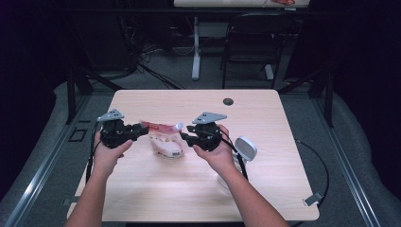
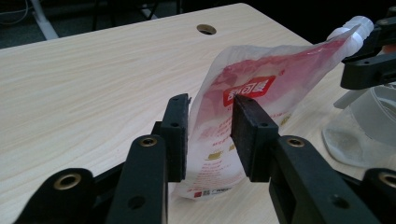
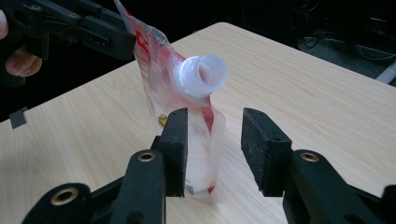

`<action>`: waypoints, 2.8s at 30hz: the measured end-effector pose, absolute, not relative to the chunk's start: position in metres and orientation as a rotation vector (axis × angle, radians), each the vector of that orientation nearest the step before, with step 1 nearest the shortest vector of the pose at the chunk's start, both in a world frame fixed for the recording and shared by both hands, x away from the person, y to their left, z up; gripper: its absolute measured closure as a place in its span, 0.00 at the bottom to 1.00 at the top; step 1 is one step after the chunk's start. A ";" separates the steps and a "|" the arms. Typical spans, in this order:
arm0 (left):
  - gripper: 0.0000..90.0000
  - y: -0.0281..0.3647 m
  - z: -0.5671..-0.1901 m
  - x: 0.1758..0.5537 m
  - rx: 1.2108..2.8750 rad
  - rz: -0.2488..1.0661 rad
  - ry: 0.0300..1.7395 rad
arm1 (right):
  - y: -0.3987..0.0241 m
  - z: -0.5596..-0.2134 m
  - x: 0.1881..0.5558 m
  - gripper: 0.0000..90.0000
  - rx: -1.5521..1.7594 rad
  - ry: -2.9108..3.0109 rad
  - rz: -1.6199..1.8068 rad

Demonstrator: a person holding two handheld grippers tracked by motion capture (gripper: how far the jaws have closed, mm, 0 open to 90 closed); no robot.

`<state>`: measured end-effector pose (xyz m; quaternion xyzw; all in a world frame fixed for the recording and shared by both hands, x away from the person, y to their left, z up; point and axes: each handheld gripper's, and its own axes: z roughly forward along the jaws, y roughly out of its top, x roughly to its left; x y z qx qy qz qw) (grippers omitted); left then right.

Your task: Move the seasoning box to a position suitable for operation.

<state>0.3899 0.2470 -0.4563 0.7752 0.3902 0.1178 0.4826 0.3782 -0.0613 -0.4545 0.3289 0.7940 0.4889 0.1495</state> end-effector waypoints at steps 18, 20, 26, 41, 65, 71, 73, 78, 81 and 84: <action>0.88 0.244 -0.453 0.383 1.915 0.297 0.944 | -0.052 -0.459 0.382 0.73 0.935 2.259 1.400; 0.88 0.243 -0.453 0.382 1.913 0.296 0.944 | -0.052 -0.458 0.381 0.73 0.930 2.255 1.394; 0.89 0.244 -0.449 0.377 1.883 0.264 0.924 | -0.056 -0.454 0.376 0.73 0.937 2.235 1.422; 0.89 0.230 -0.436 0.350 1.910 0.242 0.872 | -0.075 -0.440 0.340 0.73 0.891 2.204 1.458; 0.90 0.191 -0.443 0.296 2.027 0.232 0.767 | -0.114 -0.461 0.275 0.73 0.931 2.225 1.450; 0.90 0.192 -0.447 0.295 2.002 0.212 0.749 | -0.117 -0.465 0.272 0.72 0.926 2.218 1.468; 0.90 0.192 -0.448 0.295 1.998 0.208 0.750 | -0.117 -0.465 0.272 0.72 0.922 2.214 1.469; 0.88 0.194 -0.447 0.294 2.019 0.189 0.746 | -0.118 -0.466 0.272 0.71 0.911 2.223 1.485; 0.82 0.195 -0.446 0.294 2.008 0.190 0.744 | -0.119 -0.466 0.273 0.68 0.906 2.238 1.503; 0.78 0.195 -0.446 0.293 2.004 0.211 0.752 | -0.122 -0.465 0.273 0.64 0.920 2.230 1.528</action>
